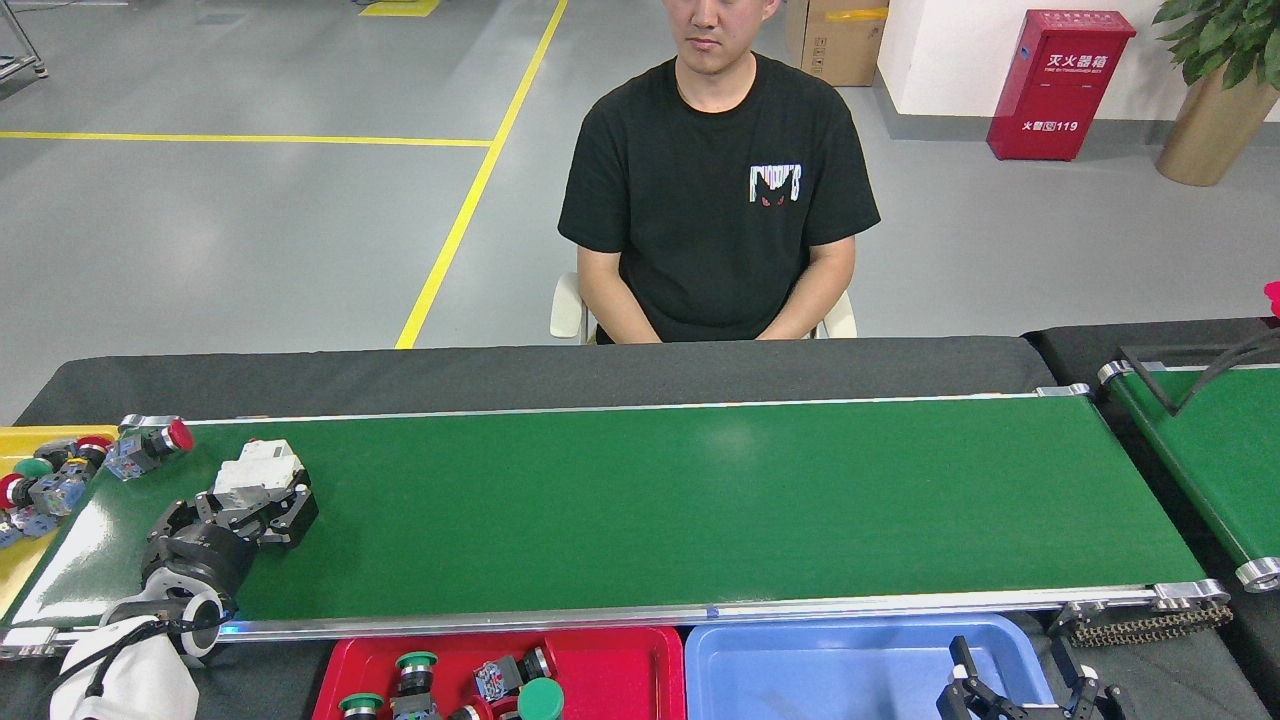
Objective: Pick switch part from conveyor to tray
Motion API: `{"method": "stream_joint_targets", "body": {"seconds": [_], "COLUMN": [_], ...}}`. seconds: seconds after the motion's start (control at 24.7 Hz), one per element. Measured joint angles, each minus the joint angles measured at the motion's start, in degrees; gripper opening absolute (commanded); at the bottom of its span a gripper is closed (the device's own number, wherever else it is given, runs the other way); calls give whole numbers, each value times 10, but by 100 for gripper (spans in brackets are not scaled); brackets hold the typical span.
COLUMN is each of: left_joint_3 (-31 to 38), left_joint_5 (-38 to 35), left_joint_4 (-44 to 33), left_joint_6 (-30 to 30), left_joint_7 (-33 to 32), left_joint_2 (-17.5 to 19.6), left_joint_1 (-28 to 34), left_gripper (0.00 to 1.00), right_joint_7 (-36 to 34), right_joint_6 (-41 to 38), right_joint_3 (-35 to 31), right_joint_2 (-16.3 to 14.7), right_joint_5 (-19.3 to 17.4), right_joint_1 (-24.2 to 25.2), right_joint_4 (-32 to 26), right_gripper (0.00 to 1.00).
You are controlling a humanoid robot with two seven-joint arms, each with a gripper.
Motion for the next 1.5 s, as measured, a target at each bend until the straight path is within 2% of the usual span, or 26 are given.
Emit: {"method": "stream_joint_targets", "body": {"seconds": [0.16, 0.28, 0.36, 0.49, 0.61, 0.65, 0.69, 0.77, 0.89, 0.97, 1.05, 1.13, 1.3, 1.42, 1.5], "left_joint_3": [-14, -93, -165, -255, -323, -345, -366, -404, -446, -455, -447, -397, -254, -135, -50], "left_joint_5": [13, 12, 10, -21, -64, -70, -73, -81, -100, -100, -97, -83, -48, -42, -31], "left_joint_4": [-220, -346, -381, -394, -394, -394, -392, -386, -382, -382, -384, -403, -435, -437, -435], "left_joint_6": [-86, -143, -152, -147, -127, -122, -112, -81, -11, 9, 21, 26, 26, 17, 14], "left_joint_7": [8, -19, -45, -73, -86, -89, -93, -106, -117, -119, -120, -115, -91, -68, -47], "left_joint_2": [-45, -91, -115, -158, -186, -189, -189, -189, -189, -189, -189, -188, -179, -173, -155], "left_joint_1": [122, 198, 221, 223, 221, 217, 210, 197, 196, 196, 197, 206, 268, 279, 283], "left_gripper": [4, 5, 5, 6, 9, 17, 37, 97, 100, 100, 100, 100, 100, 100, 100], "right_joint_7": [0, 0, 0, 0, -1, -1, -2, -1, 0, 1, 1, 1, 3, 2, 1], "right_joint_6": [0, -1, -1, -2, -3, -3, 0, 3, 4, 4, 4, 5, 5, 5, 7], "right_joint_3": [0, 0, 0, -1, -2, -2, -2, -2, -5, -8, -14, -16, -21, -25, -26], "right_joint_2": [0, 0, 0, -2, -19, -26, -32, -48, -54, -54, -54, -54, -54, -54, -54], "right_joint_5": [0, 0, 0, 0, 1, 3, 5, 10, 27, 30, 30, 30, 30, 30, 30], "right_joint_1": [0, 0, 0, -1, -1, -1, -1, -1, -1, -1, -1, -1, -1, -1, 0], "right_joint_4": [0, 0, 0, 0, 0, 0, 0, 0, 0, 0, 0, 0, 0, 0, 0], "right_gripper": [99, 99, 99, 99, 99, 99, 99, 99, 99, 99, 99, 99, 99, 99, 99]}}
